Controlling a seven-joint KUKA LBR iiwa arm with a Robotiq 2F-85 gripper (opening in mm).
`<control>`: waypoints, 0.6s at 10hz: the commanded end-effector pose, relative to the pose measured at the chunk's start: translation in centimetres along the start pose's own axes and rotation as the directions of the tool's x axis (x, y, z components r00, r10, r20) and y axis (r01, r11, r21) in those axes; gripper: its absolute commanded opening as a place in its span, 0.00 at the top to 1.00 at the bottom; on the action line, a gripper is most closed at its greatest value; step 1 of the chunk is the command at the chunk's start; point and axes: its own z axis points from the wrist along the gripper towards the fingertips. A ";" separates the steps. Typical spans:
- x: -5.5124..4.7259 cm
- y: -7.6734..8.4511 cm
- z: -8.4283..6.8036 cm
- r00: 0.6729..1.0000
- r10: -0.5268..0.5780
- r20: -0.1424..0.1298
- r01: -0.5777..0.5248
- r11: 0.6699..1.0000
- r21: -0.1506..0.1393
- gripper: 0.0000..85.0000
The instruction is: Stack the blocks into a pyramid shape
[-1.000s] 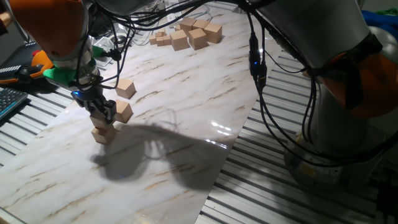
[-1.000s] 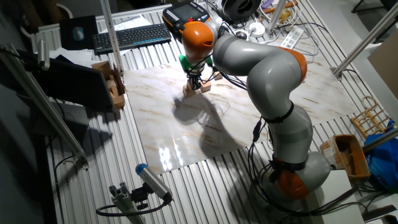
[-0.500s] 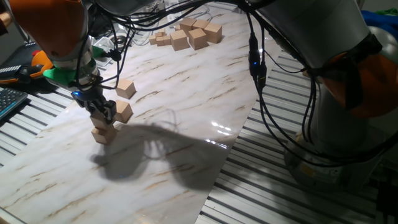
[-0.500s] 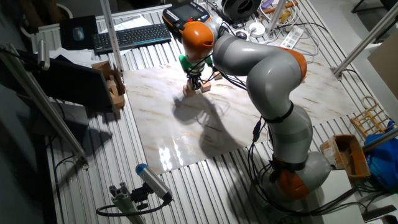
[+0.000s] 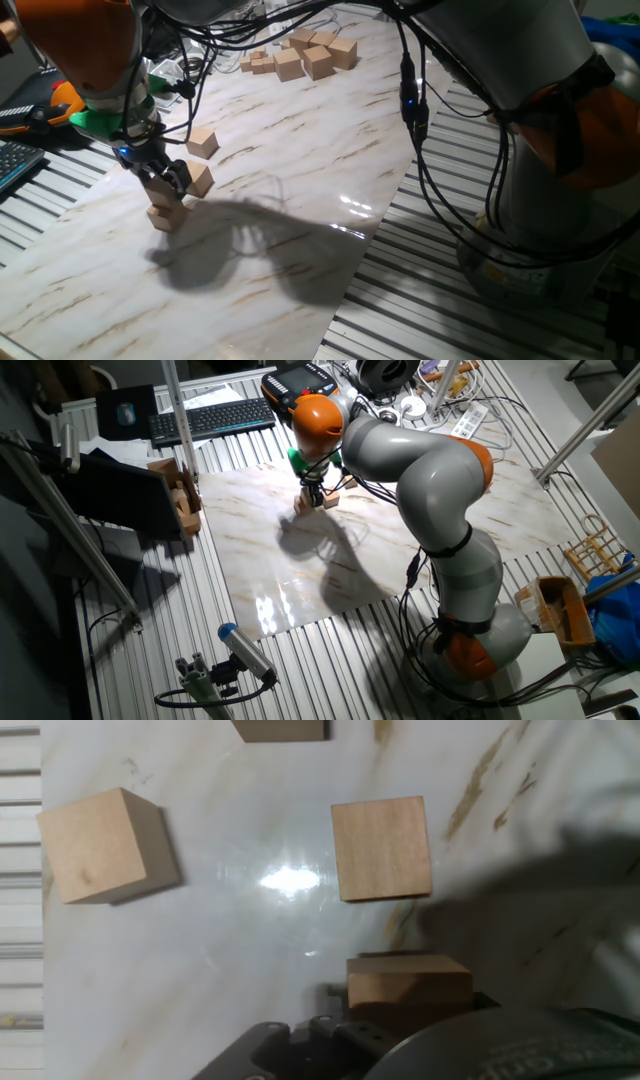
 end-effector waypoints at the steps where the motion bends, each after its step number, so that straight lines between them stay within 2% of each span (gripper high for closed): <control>1: 0.0 0.0 0.0 1.000 0.000 0.000 0.000 1.000 0.000 0.00; 6: -0.2 0.0 -0.9 1.000 -0.009 -0.006 0.009 1.000 0.000 0.00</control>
